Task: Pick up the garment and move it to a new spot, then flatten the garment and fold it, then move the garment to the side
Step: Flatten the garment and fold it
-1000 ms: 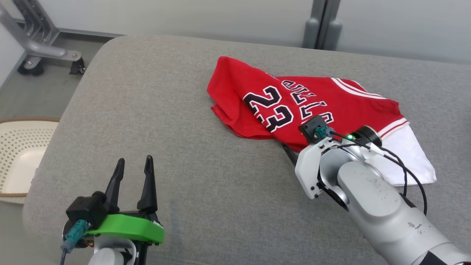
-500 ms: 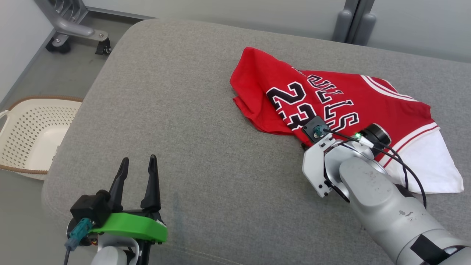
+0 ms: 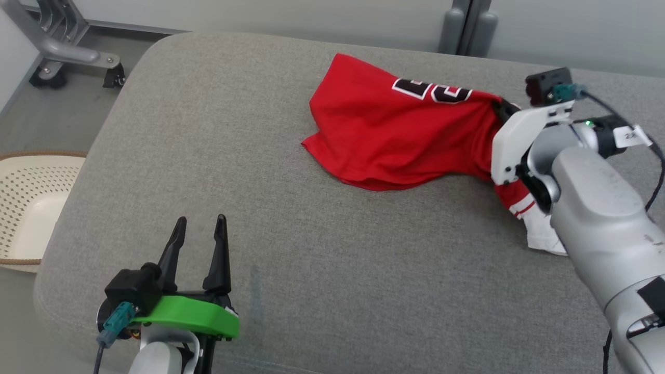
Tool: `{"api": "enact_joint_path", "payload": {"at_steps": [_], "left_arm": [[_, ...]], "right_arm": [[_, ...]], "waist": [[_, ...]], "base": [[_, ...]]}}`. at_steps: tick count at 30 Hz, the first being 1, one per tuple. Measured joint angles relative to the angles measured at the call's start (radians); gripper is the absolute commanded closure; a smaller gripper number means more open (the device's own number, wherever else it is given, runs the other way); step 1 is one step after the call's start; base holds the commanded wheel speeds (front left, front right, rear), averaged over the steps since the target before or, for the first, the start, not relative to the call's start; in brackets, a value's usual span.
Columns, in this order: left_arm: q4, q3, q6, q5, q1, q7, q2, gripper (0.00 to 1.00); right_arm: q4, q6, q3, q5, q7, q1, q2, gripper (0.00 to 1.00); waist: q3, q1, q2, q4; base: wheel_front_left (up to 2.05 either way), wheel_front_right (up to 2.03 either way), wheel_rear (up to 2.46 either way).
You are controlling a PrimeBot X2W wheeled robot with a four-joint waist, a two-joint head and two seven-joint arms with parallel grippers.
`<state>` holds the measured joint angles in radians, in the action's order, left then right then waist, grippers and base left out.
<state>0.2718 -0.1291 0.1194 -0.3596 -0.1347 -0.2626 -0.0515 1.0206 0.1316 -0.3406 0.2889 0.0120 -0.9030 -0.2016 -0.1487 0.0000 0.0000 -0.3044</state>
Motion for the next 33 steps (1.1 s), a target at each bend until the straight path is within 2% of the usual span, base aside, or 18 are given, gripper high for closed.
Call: {"api": "enact_joint_path", "payload": {"at_steps": [2,6,7,8,9,12,19,25,28,33], "left_arm": [[-0.001,-0.008,0.001,0.000,-0.014,0.000,0.001,0.00],[0.003,-0.028,0.004,-0.015,-0.033,0.000,0.001,0.00],[0.005,-0.032,0.004,-0.017,-0.037,0.000,0.001,0.00],[0.008,-0.037,0.004,-0.021,-0.043,0.000,0.001,0.00],[0.011,-0.041,0.004,-0.023,-0.046,0.000,0.001,0.00],[0.021,-0.050,0.004,-0.027,-0.054,0.000,0.001,0.00],[0.036,-0.041,0.004,-0.007,-0.053,0.000,0.002,0.00],[0.042,-0.032,0.004,0.013,-0.042,0.000,0.002,0.00],[0.046,-0.033,0.005,0.019,-0.036,0.000,0.002,0.00],[0.050,-0.044,0.005,0.020,-0.030,0.000,0.001,0.00]], "right_arm": [[-0.013,0.000,0.006,0.055,0.039,-0.030,-0.034,1.00],[0.011,0.000,0.027,0.109,0.105,-0.093,-0.158,1.00],[0.024,-0.001,0.033,0.123,0.118,-0.102,-0.174,0.78],[0.047,-0.001,0.036,0.125,0.134,-0.109,-0.191,0.29],[0.068,-0.001,0.036,0.129,0.149,-0.111,-0.201,0.00],[0.101,-0.001,0.048,0.156,0.132,-0.112,-0.199,0.00],[0.082,0.000,0.039,0.180,-0.054,-0.080,-0.150,0.00],[-0.023,0.000,0.001,0.186,-0.222,-0.001,-0.121,0.00],[-0.114,0.000,-0.049,0.199,-0.252,0.078,-0.103,0.00],[-0.230,0.000,-0.197,0.215,-0.256,0.223,-0.086,0.00]], "waist": [[-0.015,0.0000,0.0000,0.000],[-0.054,0.0000,0.0000,-0.011],[-0.063,0.0000,0.0000,-0.016],[-0.074,0.0000,0.0000,-0.023],[-0.084,0.0000,0.0000,-0.031],[-0.100,0.0000,0.0000,-0.056],[-0.090,0.0000,0.0000,-0.061],[-0.060,0.0000,0.0000,-0.009],[-0.037,0.0000,0.0000,0.031],[0.002,0.0000,0.0000,0.094]], "base": [[0.00,0.00,0.00],[0.00,0.00,0.00],[0.00,0.00,0.00],[0.00,0.00,0.00],[0.00,0.00,0.00],[0.00,0.00,0.00],[0.00,0.00,0.00],[0.00,0.00,0.00],[0.00,0.00,0.00],[0.00,0.00,0.00]]}}
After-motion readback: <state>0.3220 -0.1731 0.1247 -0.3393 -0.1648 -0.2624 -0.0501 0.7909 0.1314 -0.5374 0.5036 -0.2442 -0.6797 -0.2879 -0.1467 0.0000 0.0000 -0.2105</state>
